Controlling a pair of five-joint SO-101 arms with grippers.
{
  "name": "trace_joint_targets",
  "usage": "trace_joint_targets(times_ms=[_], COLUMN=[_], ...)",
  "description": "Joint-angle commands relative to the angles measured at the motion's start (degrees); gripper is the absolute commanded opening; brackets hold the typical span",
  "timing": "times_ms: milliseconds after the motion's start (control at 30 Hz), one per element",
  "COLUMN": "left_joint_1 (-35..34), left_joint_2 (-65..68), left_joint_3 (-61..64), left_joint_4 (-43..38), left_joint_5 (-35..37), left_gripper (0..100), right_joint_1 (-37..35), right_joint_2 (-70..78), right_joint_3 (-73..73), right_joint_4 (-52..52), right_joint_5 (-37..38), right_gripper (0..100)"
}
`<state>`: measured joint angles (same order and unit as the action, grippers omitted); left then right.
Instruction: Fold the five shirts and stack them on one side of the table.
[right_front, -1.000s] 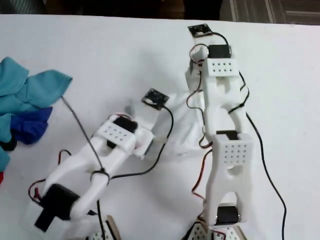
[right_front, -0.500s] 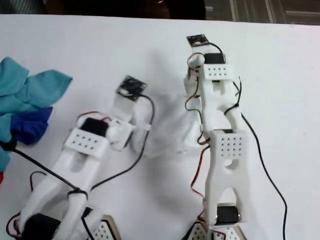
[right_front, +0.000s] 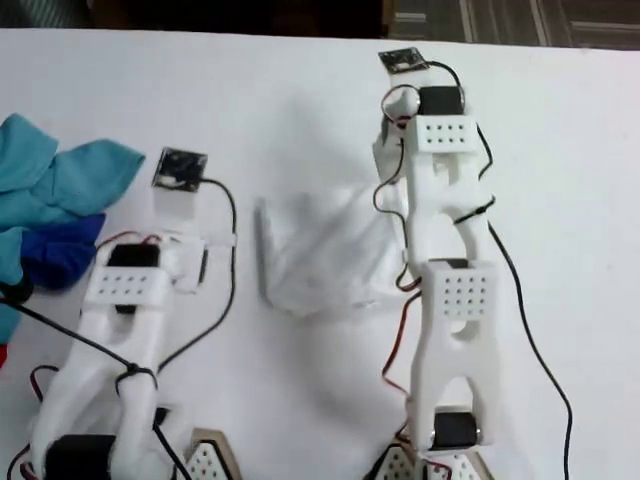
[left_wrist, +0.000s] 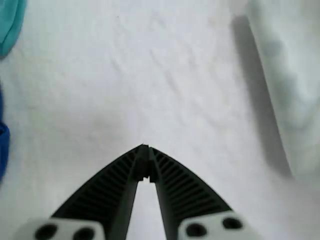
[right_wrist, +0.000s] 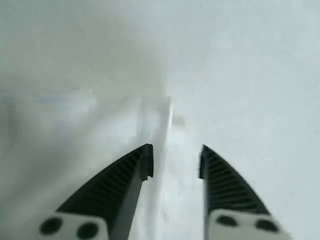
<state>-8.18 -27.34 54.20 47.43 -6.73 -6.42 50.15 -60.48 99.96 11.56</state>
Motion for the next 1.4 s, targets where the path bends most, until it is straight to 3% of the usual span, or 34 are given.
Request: trace_joint_targets(times_ms=[0, 200, 367, 733, 1367], left_joint_1=[-1.1, -1.1, -1.1, -0.8, -1.1], left_joint_2=[-1.7, -1.7, -1.7, -1.7, -1.7], left_joint_3=[2.5, 7.3, 7.4, 7.6, 8.7], left_joint_4=[-5.1, -10.7, -11.0, -11.0, -12.7], left_joint_5=[-0.3, -0.3, -0.1, 0.0, 0.0], left_gripper=[3, 3, 3, 3, 3], right_joint_1=[0.8, 0.9, -0.1, -6.4, -0.2], right_joint_2=[-5.5, -10.4, -14.5, -14.3, -2.2], right_joint_3=[3.9, 16.6, 23.2, 23.8, 23.3], right_joint_4=[1.5, 1.5, 1.4, -0.7, -2.3], right_joint_5=[0.6, 0.5, 0.6, -1.8, -2.3], right_gripper=[23.2, 21.7, 28.7, 29.4, 29.6])
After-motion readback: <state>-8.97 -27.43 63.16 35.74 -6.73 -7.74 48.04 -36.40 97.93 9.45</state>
